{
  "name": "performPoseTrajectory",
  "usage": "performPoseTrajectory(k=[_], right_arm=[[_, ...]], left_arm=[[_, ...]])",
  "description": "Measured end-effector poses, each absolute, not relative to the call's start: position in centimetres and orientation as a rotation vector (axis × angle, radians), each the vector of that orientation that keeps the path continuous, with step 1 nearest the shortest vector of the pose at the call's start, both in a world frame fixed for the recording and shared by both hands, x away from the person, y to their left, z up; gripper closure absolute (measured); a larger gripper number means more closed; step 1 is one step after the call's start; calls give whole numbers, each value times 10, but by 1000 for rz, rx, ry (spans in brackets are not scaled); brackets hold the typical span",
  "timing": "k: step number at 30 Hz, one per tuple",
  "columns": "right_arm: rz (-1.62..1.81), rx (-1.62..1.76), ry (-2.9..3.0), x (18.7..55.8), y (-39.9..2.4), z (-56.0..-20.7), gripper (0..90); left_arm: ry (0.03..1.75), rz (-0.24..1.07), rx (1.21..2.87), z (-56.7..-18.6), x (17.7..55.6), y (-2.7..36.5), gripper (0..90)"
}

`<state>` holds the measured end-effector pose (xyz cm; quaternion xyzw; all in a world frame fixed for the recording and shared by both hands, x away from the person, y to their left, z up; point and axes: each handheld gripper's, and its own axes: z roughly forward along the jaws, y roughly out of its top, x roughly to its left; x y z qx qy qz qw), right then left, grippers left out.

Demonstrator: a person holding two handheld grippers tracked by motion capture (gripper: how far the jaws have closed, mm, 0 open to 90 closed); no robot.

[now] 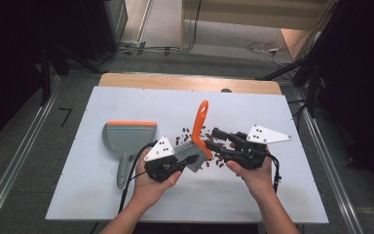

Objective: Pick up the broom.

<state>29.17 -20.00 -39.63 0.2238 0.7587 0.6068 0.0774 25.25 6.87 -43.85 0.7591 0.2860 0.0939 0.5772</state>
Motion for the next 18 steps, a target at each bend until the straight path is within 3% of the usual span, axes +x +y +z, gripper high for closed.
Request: performPoseTrajectory(k=[7,18], right_arm=[[1902,561,2461,297,-196,-408,508],[2023,460,2603,299,-184,-421,595]], left_arm=[[578,127,1792,-438,256,78,854],[438,-25,1814,-440,257,77,853]])
